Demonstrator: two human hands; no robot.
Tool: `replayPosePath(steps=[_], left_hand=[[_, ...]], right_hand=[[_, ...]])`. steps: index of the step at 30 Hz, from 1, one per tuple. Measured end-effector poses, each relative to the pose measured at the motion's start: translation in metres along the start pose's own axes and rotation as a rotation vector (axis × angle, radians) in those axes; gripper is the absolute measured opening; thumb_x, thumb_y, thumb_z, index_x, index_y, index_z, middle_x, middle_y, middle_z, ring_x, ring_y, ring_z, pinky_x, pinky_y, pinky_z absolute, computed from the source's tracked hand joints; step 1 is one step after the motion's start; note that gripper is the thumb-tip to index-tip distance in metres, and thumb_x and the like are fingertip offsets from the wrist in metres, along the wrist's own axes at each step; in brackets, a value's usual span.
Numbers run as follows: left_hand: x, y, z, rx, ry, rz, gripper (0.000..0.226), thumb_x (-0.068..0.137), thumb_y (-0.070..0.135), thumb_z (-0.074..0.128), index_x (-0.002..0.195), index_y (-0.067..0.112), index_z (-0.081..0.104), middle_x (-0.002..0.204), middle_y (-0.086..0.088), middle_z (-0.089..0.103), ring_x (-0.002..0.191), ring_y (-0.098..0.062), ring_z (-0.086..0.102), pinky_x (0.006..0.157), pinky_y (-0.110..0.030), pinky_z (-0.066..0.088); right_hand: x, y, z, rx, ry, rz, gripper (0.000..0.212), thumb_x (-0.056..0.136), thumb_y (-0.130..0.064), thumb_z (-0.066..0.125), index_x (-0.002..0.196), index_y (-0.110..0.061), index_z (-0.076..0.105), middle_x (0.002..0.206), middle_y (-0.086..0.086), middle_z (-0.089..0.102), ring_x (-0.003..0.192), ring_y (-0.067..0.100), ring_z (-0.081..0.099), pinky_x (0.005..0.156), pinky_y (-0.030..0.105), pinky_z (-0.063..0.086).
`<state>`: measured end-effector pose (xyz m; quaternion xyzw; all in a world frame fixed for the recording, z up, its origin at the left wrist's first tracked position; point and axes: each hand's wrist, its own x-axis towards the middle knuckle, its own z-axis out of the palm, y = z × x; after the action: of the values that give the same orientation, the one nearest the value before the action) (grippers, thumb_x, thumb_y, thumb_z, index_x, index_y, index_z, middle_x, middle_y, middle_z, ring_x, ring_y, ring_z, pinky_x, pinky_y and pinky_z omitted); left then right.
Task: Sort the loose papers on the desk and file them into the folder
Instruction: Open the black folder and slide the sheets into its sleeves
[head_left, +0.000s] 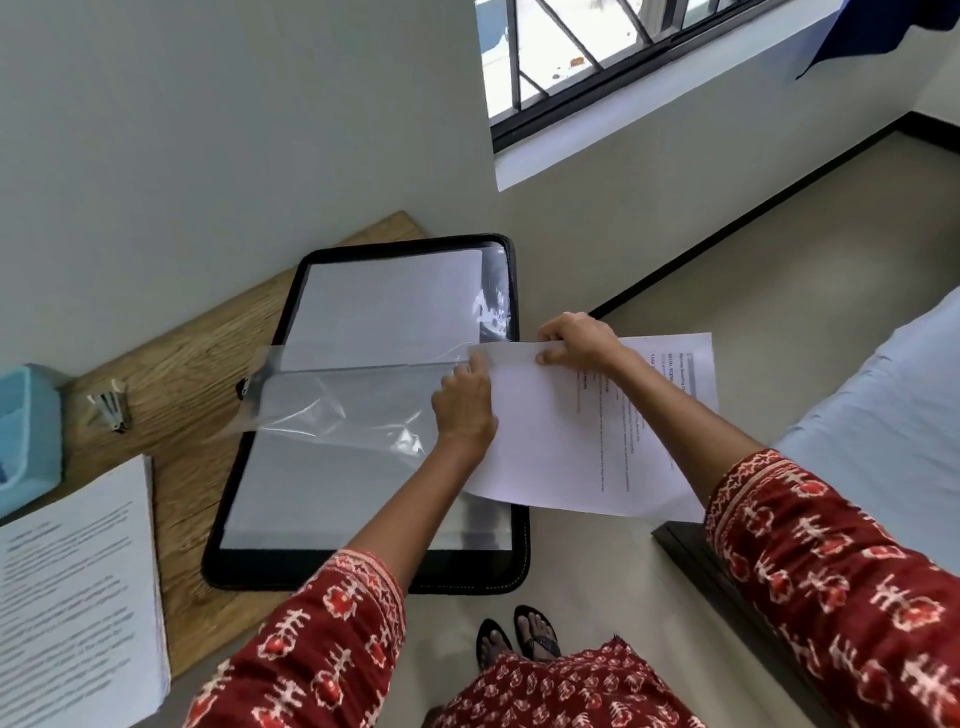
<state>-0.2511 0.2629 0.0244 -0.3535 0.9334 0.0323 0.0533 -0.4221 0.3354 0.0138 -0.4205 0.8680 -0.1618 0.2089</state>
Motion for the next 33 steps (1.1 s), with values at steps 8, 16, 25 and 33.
replayPosePath(steps=[8,16,25,33], left_hand=[[-0.039,-0.028,0.020,-0.099,0.122,-0.070,0.034,0.079,0.029,0.058,0.108,0.013,0.048,0.106,-0.006,0.054,0.097,-0.024,0.050,0.082,-0.037,0.031],[-0.053,-0.057,0.043,-0.795,0.708,-0.568,0.069,0.072,0.008,0.072,0.133,0.008,0.040,0.139,-0.018,0.034,0.126,-0.038,0.034,0.100,-0.052,0.033],[-0.065,-0.034,0.044,-1.256,0.606,-0.918,0.027,0.090,0.006,0.056,0.112,-0.009,0.053,0.104,-0.020,0.060,0.099,-0.030,0.058,0.070,-0.020,0.037],[-0.068,-0.014,0.052,-1.474,0.571,-1.103,0.017,0.093,0.006,0.051,0.110,0.003,0.047,0.106,-0.015,0.053,0.094,-0.022,0.053,0.080,-0.030,0.046]], right_hand=[[-0.003,0.000,0.016,0.146,-0.042,0.053,0.013,0.082,-0.026,0.068,0.075,-0.021,0.057,0.075,0.001,0.055,0.079,0.020,0.052,0.066,0.026,0.036],[-0.005,-0.005,0.025,0.148,0.009,0.112,0.013,0.080,-0.030,0.068,0.084,-0.017,0.067,0.082,0.003,0.061,0.083,0.021,0.056,0.067,0.027,0.038],[0.011,-0.012,0.017,0.134,-0.107,0.049,0.022,0.081,-0.030,0.068,0.071,-0.012,0.060,0.087,0.009,0.062,0.084,0.025,0.058,0.067,0.029,0.041],[0.003,-0.002,0.010,0.188,-0.216,-0.104,0.024,0.086,-0.028,0.063,0.071,-0.016,0.050,0.085,0.005,0.056,0.082,0.023,0.055,0.067,0.027,0.037]])
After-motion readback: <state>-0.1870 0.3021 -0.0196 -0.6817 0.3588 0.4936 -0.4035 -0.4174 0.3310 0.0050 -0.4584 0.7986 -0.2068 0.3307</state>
